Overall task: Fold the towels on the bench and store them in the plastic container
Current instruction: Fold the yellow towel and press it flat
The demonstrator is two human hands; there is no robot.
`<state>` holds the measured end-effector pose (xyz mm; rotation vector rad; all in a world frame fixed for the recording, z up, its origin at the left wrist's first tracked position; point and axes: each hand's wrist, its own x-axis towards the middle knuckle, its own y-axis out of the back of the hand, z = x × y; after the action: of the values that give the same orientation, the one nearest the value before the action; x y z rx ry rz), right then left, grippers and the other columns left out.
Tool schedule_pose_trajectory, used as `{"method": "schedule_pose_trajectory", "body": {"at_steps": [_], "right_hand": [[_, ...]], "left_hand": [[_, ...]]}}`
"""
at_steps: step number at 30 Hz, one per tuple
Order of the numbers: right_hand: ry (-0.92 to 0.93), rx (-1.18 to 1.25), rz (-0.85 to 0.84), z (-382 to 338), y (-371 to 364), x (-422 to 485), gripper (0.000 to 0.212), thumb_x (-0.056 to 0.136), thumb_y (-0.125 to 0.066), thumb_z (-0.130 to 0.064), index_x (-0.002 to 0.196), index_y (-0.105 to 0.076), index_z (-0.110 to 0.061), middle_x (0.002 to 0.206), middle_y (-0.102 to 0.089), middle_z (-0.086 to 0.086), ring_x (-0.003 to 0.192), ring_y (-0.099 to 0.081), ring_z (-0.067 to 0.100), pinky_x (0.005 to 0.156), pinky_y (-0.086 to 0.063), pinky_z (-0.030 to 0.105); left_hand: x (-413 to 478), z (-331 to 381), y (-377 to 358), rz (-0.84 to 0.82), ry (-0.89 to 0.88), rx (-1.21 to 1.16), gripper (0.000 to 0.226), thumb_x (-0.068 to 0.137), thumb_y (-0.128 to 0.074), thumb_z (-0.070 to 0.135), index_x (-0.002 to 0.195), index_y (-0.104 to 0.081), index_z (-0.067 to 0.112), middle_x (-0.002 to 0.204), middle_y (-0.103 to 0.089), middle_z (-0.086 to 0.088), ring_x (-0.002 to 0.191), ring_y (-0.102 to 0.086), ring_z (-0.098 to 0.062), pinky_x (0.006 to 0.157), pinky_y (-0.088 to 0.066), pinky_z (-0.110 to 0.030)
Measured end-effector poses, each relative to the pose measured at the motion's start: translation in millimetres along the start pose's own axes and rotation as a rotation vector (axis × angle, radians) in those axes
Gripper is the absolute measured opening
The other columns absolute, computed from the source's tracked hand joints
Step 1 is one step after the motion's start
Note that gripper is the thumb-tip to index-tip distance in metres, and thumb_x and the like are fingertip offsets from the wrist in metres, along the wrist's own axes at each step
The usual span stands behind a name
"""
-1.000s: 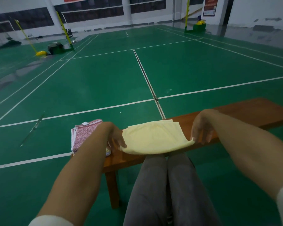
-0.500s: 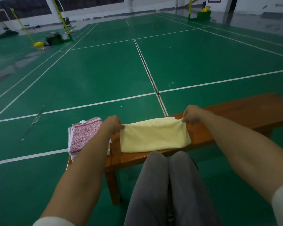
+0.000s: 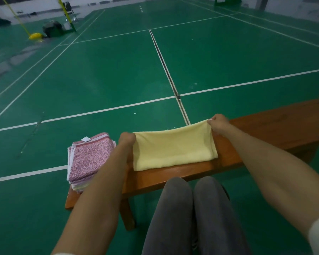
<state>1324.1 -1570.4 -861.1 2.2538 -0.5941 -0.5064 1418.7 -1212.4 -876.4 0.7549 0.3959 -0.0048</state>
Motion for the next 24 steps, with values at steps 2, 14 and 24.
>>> {"method": "schedule_pose_trajectory", "body": {"at_steps": [2,14,24], "right_hand": [[-0.007,0.019,0.003,0,-9,5,0.023,0.102,-0.054,-0.02,0.087,-0.062,-0.005,0.093,-0.066,0.017,0.093,-0.067,0.036,0.081,-0.055,0.044],[-0.058,-0.132,0.081,1,-44,46,0.021,0.101,-0.059,-0.026,0.102,-0.068,-0.008,0.097,-0.064,0.008,0.085,-0.058,0.025,0.072,-0.043,0.03],[-0.308,-0.378,-0.121,19,-92,51,0.07,0.084,-0.066,-0.039,0.143,-0.049,-0.005,0.144,-0.05,0.02,0.126,-0.053,0.041,0.092,-0.052,0.043]], "left_hand": [[7,4,-7,0.007,0.009,-0.037,0.039,0.107,-0.043,0.021,0.134,-0.051,-0.005,0.126,-0.059,-0.018,0.114,-0.058,-0.034,0.098,-0.051,-0.041],[44,-4,-32,0.125,-0.024,0.017,0.037,0.106,-0.047,0.028,0.128,-0.058,0.0,0.128,-0.062,-0.019,0.117,-0.059,-0.035,0.097,-0.047,-0.042],[49,-23,-42,-0.046,0.136,0.155,0.028,0.096,-0.065,0.024,0.107,-0.055,0.0,0.086,-0.055,-0.008,0.085,-0.059,-0.025,0.091,-0.059,-0.041]]}}
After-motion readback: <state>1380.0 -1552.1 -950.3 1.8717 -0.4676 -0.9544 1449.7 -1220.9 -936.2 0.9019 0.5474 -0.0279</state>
